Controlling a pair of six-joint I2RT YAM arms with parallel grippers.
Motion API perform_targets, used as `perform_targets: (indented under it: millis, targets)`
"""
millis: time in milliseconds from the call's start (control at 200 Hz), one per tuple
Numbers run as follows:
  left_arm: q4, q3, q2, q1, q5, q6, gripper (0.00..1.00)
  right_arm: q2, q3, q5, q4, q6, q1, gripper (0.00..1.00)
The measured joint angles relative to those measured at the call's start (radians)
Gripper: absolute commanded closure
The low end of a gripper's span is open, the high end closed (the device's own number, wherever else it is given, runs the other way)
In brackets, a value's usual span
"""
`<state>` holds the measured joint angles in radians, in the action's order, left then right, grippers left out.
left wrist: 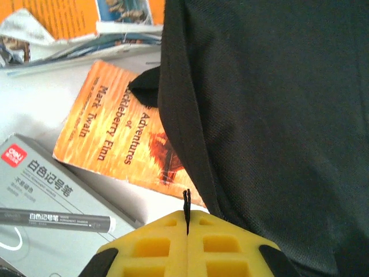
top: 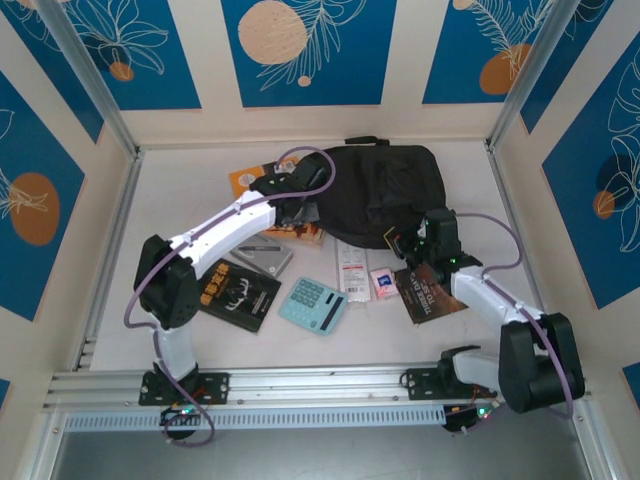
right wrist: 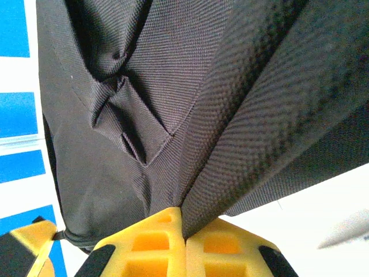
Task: Pack the student bag
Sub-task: Unzip the student bag at the top-center of the table.
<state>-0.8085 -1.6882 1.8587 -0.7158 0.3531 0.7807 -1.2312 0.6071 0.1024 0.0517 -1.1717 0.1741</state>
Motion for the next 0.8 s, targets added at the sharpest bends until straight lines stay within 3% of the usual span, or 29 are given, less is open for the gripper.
perform_targets:
  millis: [220, 265, 295, 340, 385, 455, 585, 800]
  targets:
    - [0.050, -0.011, -0.038, -0.001, -0.054, -0.097, 1.00, -0.126, 0.174, 0.084, -0.111, 0.055, -0.088, 1.00]
    - [0.058, -0.019, -0.044, -0.002, -0.076, -0.111, 1.00, -0.164, 0.222, 0.107, -0.142, 0.068, -0.108, 0.96]
    - [0.061, -0.028, -0.047, -0.003, -0.090, -0.119, 1.00, -0.187, 0.252, 0.118, -0.158, 0.075, -0.120, 0.88]
    - [0.062, -0.048, -0.049, -0.008, -0.106, -0.130, 1.00, -0.219, 0.299, 0.129, -0.182, 0.083, -0.136, 0.64]
    - [0.061, -0.074, -0.049, -0.015, -0.121, -0.138, 1.00, -0.240, 0.340, 0.120, -0.206, 0.089, -0.150, 0.46]
    - [0.060, -0.121, -0.050, -0.035, -0.134, -0.146, 1.00, -0.244, 0.383, 0.104, -0.248, 0.092, -0.166, 0.33]
    - [0.061, -0.177, -0.059, -0.069, -0.147, -0.148, 1.00, -0.183, 0.425, 0.035, -0.377, 0.084, -0.163, 0.32]
    - [0.060, -0.176, -0.074, -0.137, -0.193, -0.106, 1.00, 0.075, 0.360, -0.008, -0.510, -0.006, -0.127, 0.36]
